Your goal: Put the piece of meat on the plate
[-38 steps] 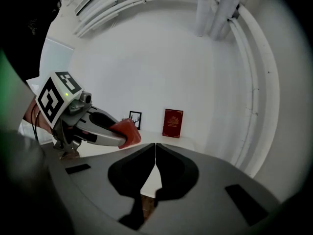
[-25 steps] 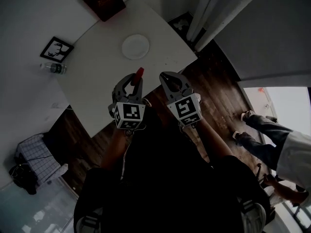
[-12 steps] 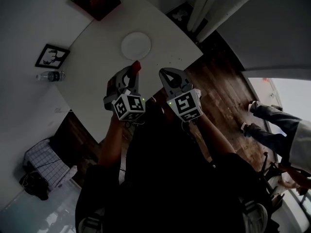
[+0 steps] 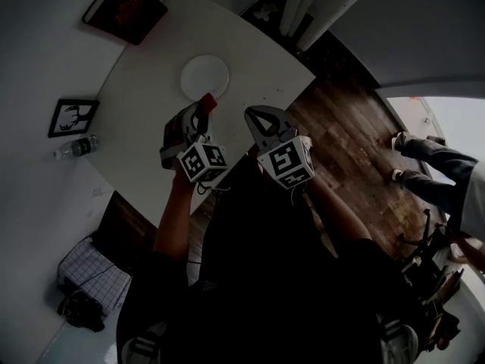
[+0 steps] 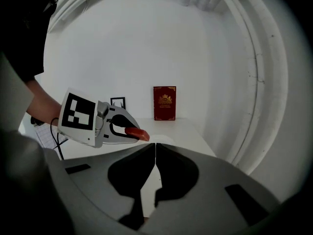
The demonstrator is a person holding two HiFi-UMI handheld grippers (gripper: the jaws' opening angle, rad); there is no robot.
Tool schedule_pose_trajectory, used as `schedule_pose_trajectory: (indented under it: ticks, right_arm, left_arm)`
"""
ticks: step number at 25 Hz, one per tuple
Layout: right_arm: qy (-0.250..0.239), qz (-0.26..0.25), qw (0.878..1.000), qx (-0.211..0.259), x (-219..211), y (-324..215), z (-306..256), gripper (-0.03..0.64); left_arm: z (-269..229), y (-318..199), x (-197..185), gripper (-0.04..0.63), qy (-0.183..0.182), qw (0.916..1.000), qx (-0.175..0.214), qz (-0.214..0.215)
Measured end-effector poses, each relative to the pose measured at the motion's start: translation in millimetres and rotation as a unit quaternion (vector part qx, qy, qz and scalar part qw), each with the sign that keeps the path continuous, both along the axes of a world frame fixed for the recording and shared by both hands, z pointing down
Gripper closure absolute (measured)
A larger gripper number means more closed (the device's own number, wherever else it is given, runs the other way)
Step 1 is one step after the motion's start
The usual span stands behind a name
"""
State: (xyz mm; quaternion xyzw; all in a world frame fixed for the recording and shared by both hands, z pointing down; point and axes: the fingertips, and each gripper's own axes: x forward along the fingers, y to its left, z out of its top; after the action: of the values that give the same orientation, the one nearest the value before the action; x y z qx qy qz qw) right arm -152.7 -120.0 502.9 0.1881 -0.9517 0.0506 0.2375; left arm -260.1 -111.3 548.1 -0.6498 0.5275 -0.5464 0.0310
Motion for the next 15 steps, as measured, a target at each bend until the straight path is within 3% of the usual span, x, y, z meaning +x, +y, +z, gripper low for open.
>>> schedule_pose_trajectory:
  ticks: [6, 15]
  right_arm:
    - [0.003, 0.028, 1.000, -0.010, -2.7, 1.2, 3.6, 0.594]
    - [0.014, 0.059, 0.998, -0.017, -2.9, 0.2, 9.4, 0.594]
  left_arm:
    - [24.6, -14.3, -15.4, 0.506, -0.072, 0.9959, -0.024, 0.049]
    - [59.1, -25.7, -29.7, 0.506, -0.132, 0.9837, -0.066, 0.104]
